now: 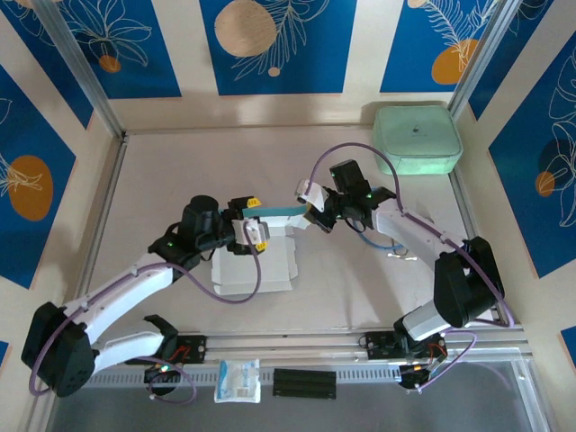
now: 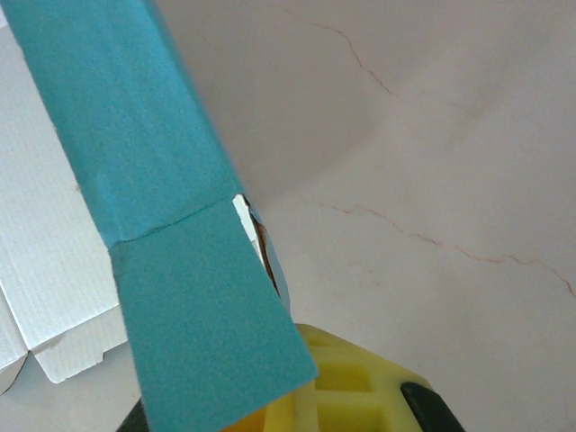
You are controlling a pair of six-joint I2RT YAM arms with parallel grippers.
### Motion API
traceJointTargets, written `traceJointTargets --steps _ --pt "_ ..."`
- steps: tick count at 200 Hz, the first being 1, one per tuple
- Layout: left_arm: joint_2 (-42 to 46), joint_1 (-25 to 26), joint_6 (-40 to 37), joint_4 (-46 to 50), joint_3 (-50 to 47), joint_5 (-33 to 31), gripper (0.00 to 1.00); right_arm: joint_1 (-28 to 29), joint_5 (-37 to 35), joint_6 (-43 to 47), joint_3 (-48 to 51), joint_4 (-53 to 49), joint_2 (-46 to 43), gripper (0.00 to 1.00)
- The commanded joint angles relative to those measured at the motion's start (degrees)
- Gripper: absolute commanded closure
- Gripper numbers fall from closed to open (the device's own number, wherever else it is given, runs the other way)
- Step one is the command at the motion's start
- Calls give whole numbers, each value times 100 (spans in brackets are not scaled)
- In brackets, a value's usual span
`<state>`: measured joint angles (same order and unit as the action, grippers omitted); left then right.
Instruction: Fold the paper box
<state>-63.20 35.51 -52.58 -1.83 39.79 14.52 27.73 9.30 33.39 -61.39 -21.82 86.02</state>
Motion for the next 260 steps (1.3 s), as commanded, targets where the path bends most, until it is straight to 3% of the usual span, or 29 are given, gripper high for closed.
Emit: traceJointTargets --steps 1,22,45,84,171,236,249,260 --pt "-219 242 -753 -417 87 -980 11 -84 337 348 -249 -258 90 100" --pt "-606 627 -1378 -1052 -33 -2085 10 -144 280 306 -286 -295 136 100" --pt "-883 877 -1636 -1954 -182 -2722 10 -161 361 279 -260 -296 108 100" --pt "-1245 1154 -2198 -2650 -174 -3454 24 -196 266 300 -207 -344 91 100" --pt "-1244 1354 -2440 -2793 -489 -3579 66 -250 100 292 -336 -399 218 100" --pt "-1772 1468 -2828 -3638 -691 -3731 100 -248 183 168 -405 -361 235 100" --pt "-1922 1481 -2962 -3906 -724 -3796 100 -250 216 146 -362 -328 182 100" --pt "-2026 1490 -3051 -4130 -756 -3825 100 -252 240 80 -305 -273 116 92"
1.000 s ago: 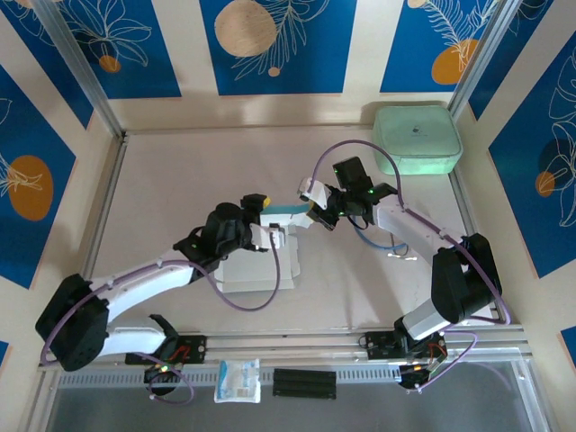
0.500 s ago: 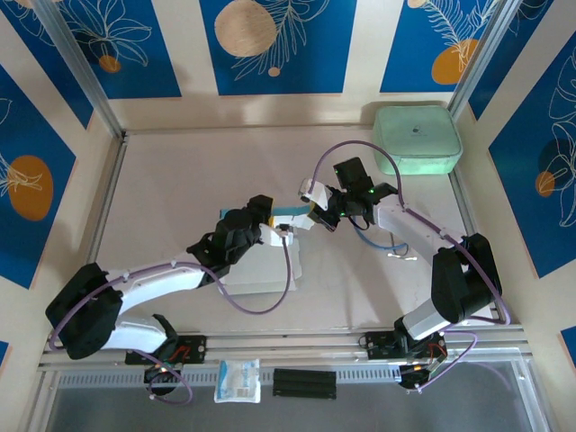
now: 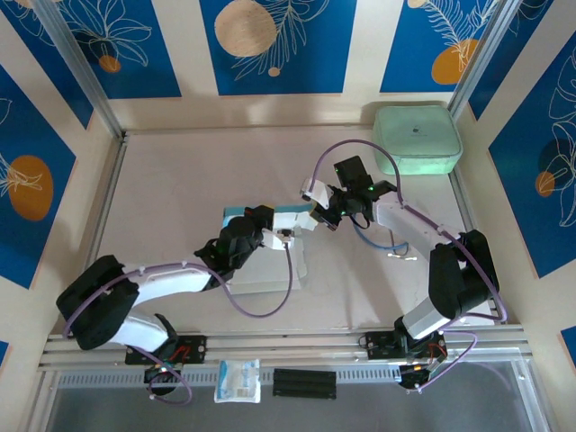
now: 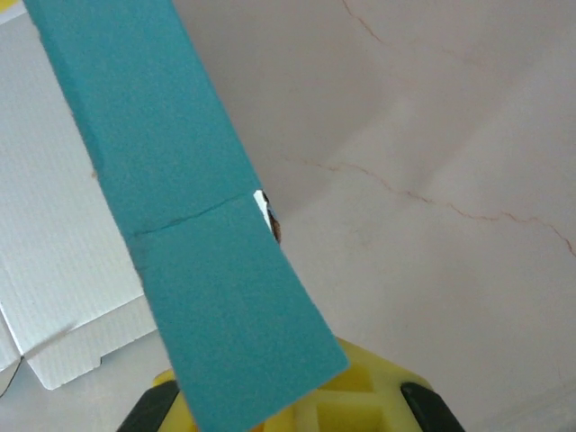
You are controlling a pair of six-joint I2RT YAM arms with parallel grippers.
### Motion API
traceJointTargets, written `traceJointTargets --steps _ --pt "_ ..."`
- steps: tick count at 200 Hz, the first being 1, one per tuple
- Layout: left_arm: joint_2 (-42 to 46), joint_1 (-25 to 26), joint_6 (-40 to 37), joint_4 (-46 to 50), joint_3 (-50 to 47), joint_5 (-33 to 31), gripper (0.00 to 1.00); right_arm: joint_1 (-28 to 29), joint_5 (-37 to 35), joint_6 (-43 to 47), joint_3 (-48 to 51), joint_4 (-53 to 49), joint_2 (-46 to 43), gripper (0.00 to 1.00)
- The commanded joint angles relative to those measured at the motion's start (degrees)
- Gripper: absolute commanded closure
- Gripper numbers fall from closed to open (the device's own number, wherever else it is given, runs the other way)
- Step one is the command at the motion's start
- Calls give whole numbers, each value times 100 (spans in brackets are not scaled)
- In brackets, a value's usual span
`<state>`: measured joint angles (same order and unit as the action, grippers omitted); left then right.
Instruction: Fold the paper box
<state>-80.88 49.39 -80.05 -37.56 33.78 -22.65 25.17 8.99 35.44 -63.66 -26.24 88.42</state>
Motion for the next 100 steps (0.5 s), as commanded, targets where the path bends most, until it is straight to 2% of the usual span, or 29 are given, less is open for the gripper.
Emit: traceJointTargets --steps 1,20,31,59,77,85,100 --pt "-269 100 -311 -576 -158 -107 100 0 274 -130 -77 175 -128 91" --pt "-403 122 -396 -821 -185 -140 100 -31 456 -324 26 231 -336 68" --pt "-474 128 -451 -1045 -213 -184 100 -88 703 -475 108 225 -513 62" --pt "-693 131 -660 -1576 -272 -246 100 -262 1212 -1109 331 259 -1101 56" --pt "-842 133 -785 -1881 -302 -257 100 -393 1350 -2059 417 404 -1536 49" --pt "-910 133 -823 -1967 -305 -266 100 -402 1303 -2736 425 469 -1698 44" --pt "-1036 133 -879 -2163 -306 -291 100 -404 1277 -4053 357 429 -1910 40"
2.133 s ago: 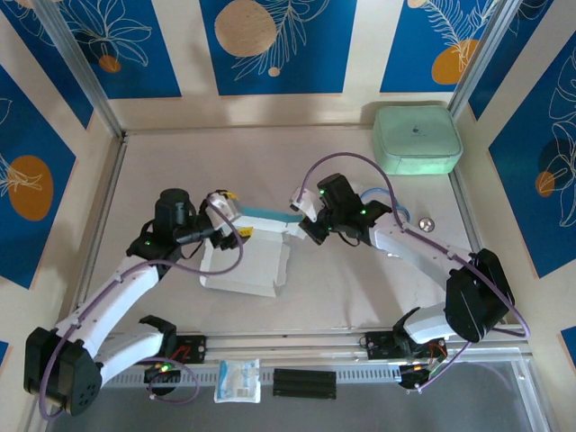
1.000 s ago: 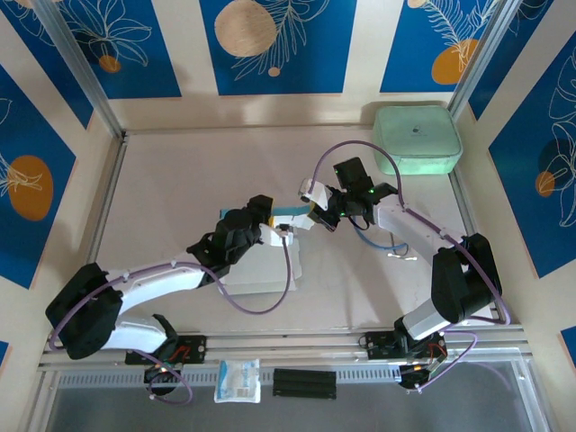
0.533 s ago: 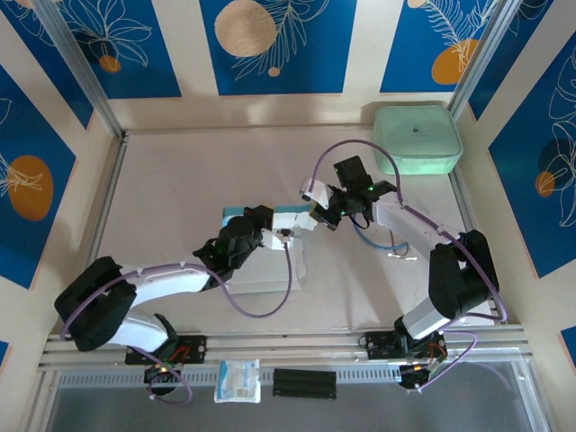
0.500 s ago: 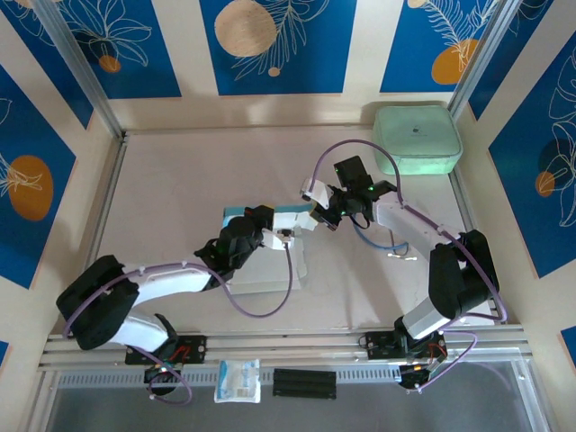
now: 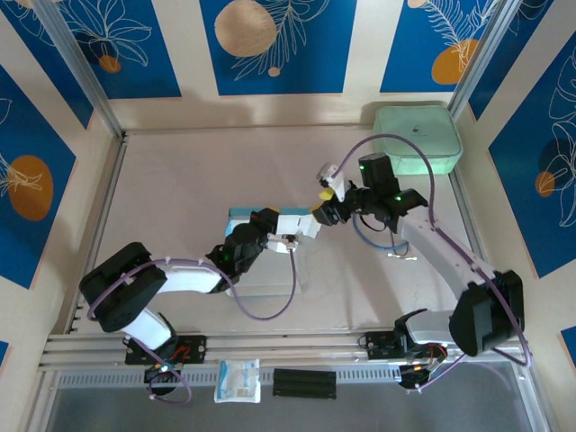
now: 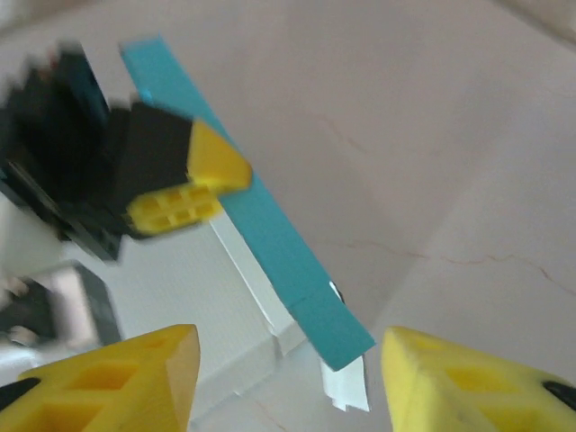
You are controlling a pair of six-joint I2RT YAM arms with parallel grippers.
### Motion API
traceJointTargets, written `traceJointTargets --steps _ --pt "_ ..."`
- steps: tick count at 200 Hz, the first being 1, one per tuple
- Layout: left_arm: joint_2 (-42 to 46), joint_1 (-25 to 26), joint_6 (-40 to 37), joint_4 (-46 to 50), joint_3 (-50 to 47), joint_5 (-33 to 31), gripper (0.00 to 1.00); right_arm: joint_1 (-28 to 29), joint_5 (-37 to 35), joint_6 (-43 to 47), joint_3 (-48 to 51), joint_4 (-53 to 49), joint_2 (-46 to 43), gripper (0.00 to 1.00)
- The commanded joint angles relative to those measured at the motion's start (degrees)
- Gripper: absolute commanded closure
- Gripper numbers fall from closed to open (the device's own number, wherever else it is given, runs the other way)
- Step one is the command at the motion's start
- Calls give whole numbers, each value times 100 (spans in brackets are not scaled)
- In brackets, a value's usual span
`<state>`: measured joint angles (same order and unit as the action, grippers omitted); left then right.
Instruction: Fold the paper box
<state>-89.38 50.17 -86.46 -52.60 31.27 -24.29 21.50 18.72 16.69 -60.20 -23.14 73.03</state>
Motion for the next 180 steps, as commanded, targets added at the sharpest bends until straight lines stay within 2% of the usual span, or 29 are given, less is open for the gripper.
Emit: traceJointTargets --steps 1,11,20,38,67,107,157,180 --pt "-194 54 -244 -670 -52 -128 100 -39 280 -2292 6 109 -379 39" --pt "-253 54 -241 -782 -61 -135 100 -17 -59 -3441 -146 -161 -368 36" --pt "-290 54 -215 -824 -60 -120 100 -65 -189 -4297 -375 -560 -230 38" --pt "-341 55 -153 -859 -51 -92 100 -115 37 -5210 -838 -1425 280 45" --pt "-319 54 -145 -843 -51 -71 100 29 168 -5457 -1323 -2160 864 42" --pt "-296 67 -30 -838 -87 -82 100 48 228 -5530 -1454 -2022 1247 38" --pt "-254 63 -29 -900 -120 -74 100 99 522 -5466 -1498 -1752 1654 39" --pt "-236 67 -12 -854 -96 -45 100 103 402 -5418 -1566 -1737 1713 39"
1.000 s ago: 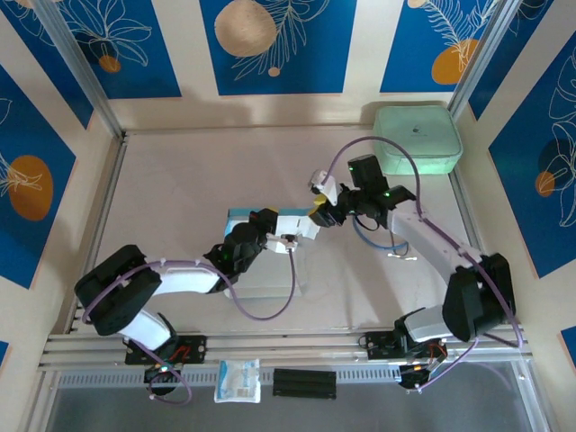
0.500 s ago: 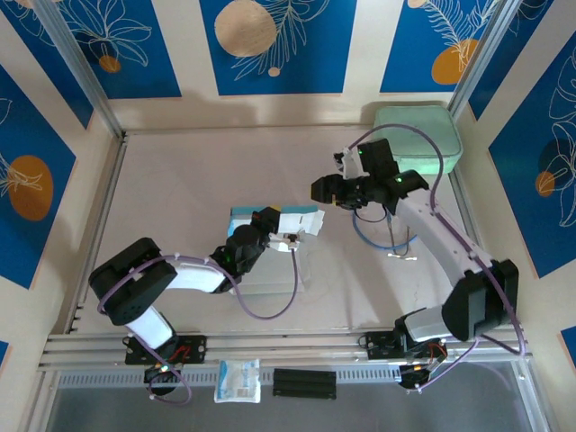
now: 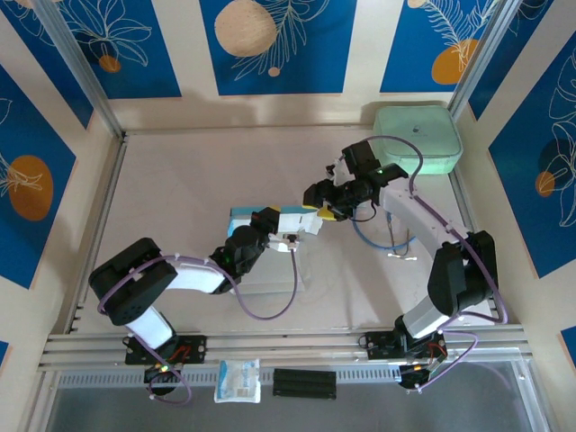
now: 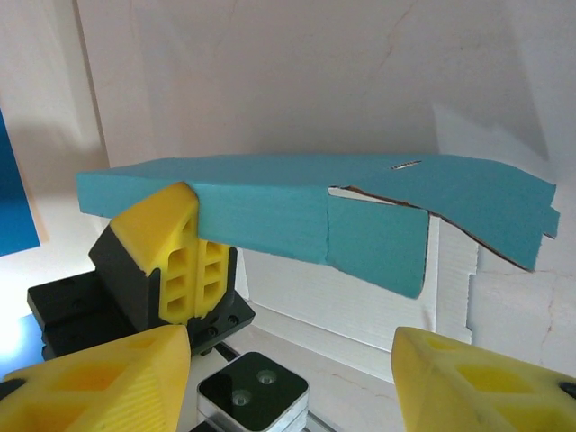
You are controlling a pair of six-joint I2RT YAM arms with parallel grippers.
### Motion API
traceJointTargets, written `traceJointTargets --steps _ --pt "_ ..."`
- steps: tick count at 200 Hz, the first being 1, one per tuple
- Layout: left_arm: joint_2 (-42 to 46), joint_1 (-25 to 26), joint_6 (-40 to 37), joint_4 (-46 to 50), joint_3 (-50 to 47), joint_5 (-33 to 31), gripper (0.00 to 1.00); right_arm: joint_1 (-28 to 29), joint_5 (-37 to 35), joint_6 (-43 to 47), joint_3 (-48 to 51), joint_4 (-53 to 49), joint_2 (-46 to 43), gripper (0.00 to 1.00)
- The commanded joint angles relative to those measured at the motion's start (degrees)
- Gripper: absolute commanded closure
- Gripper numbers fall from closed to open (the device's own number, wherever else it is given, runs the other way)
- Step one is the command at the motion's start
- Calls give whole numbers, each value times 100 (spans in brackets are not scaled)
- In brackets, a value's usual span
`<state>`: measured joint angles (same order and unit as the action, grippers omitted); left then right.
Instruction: Fold the paper box
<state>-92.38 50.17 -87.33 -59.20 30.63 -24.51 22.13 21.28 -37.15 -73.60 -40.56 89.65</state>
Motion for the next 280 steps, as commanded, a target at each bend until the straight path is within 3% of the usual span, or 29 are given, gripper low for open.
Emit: traceJointTargets --steps 1,60,125,216,263,280 --pt "67 65 76 -191 -36 -25 100 39 147 -35 -226 5 52 39" --pt "37 63 91 -222 -58 -45 100 33 -1 -71 -387 -5 -105 39" --pt "46 63 143 -169 -13 -25 100 147 17 -108 -265 98 343 39" --pt "35 63 251 -181 -23 -17 100 377 351 -473 131 951 694 38" --pt "45 63 250 -210 -37 -17 100 338 -938 -224 -42 452 133 33" --pt "27 63 245 -224 -35 -11 100 169 -931 -376 81 597 45 32"
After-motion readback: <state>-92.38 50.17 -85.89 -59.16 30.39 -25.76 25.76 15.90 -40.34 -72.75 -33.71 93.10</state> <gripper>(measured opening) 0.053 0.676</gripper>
